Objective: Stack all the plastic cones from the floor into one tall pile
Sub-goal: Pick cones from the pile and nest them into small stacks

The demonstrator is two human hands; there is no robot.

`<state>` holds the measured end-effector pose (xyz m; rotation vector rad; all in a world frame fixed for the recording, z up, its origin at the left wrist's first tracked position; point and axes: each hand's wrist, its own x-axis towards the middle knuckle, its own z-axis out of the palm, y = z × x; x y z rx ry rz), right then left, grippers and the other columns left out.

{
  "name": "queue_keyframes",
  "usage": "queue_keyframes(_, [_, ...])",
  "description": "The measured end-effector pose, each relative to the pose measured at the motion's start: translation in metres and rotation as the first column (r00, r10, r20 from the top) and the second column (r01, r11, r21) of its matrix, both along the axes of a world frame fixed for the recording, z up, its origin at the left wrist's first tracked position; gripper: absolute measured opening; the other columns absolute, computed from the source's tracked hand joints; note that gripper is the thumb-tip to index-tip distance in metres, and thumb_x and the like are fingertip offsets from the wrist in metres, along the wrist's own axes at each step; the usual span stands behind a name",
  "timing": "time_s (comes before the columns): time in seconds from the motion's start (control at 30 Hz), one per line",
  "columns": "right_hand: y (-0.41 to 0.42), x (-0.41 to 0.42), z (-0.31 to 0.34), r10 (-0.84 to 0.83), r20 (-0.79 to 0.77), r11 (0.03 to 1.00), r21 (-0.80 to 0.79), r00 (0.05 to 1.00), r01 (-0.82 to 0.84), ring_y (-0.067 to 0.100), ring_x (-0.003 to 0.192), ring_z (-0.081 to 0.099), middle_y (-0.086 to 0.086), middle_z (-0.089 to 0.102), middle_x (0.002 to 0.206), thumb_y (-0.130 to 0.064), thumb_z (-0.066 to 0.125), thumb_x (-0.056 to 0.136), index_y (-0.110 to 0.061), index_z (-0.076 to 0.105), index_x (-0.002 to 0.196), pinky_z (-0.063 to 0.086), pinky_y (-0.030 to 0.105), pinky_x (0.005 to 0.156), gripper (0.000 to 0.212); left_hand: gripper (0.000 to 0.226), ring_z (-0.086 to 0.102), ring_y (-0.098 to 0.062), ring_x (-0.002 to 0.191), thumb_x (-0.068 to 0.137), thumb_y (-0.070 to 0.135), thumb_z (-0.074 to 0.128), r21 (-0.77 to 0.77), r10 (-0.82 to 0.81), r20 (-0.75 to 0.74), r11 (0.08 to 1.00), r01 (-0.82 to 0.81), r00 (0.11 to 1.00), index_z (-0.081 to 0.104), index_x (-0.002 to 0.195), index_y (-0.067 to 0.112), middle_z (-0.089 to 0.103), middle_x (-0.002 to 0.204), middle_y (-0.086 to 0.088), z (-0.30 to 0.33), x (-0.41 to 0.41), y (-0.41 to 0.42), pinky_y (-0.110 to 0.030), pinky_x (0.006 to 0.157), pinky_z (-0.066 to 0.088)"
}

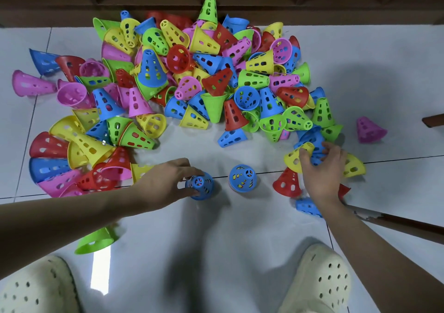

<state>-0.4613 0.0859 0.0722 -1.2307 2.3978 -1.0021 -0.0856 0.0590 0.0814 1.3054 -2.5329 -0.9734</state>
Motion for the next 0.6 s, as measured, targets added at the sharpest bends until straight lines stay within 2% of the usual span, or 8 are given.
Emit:
queue_keyframes(0.1, [-0.005, -0.003, -0.013, 0.038, -0.024, 0.997, 0.063, 0.999, -0.036, 0.029, 0.104, 0.056, 0.012, 0.059, 0.111, -0.038, 0.073, 0.084, -0.005, 0.059, 0.115, 0.049, 0.05, 0.091, 0.047, 0.045, 0.057, -0.009, 0.081, 0.086, 0.039, 0.076, -0.005, -0.004, 0.007, 1.0, 0.004, 1.0, 0.064, 0.13, 0.034, 0.053, 0.095, 0.014, 0.0, -0.002, -0.003, -0.035, 0.069, 0.054])
queue_keyframes(0.27, [-0.009, 0.001, -0.019, 0.075, -0.01, 0.979, 0.189, 0.997, -0.072, 0.029, 0.105, 0.058, 0.009, 0.062, 0.112, -0.036, 0.072, 0.086, -0.007, 0.06, 0.116, 0.05, 0.046, 0.088, 0.043, 0.047, 0.057, -0.008, 0.079, 0.085, 0.034, 0.078, 0.048, -0.017, -0.008, 0.999, 0.017, 1.0, 0.064, 0.131, 0.032, 0.055, 0.095, 0.013, -0.001, -0.001, -0.006, -0.034, 0.069, 0.055])
queue_keyframes(0.4, [-0.017, 0.005, -0.021, 0.152, -0.006, 0.931, 0.337, 0.988, -0.141, 0.032, 0.101, 0.057, 0.012, 0.062, 0.105, -0.041, 0.074, 0.083, -0.007, 0.057, 0.106, 0.049, 0.045, 0.081, 0.044, 0.049, 0.057, -0.007, 0.079, 0.084, 0.035, 0.079, 0.082, -0.018, -0.033, 0.996, 0.021, 0.999, 0.064, 0.131, 0.032, 0.054, 0.093, 0.014, -0.003, 0.0, -0.009, -0.031, 0.07, 0.054])
queue_keyframes(0.53, [-0.029, 0.016, -0.016, 0.213, -0.008, 0.914, 0.355, 0.977, -0.196, 0.033, 0.094, 0.059, 0.01, 0.063, 0.097, -0.043, 0.074, 0.082, -0.008, 0.057, 0.102, 0.049, 0.043, 0.076, 0.044, 0.05, 0.057, -0.005, 0.08, 0.085, 0.037, 0.078, 0.102, -0.021, -0.033, 0.994, 0.024, 0.999, 0.061, 0.133, 0.032, 0.054, 0.094, 0.017, -0.003, 0.001, -0.009, -0.027, 0.07, 0.053])
queue_keyframes(0.6, [-0.03, 0.026, -0.009, 0.216, 0.037, 0.929, 0.299, 0.976, -0.217, 0.028, 0.093, 0.061, 0.006, 0.064, 0.095, -0.047, 0.073, 0.082, -0.013, 0.058, 0.102, 0.052, 0.044, 0.077, 0.042, 0.052, 0.057, -0.002, 0.081, 0.086, 0.039, 0.076, 0.107, -0.011, -0.013, 0.994, 0.012, 1.0, 0.058, 0.134, 0.032, 0.052, 0.094, 0.021, -0.001, 0.004, -0.008, -0.02, 0.069, 0.051])
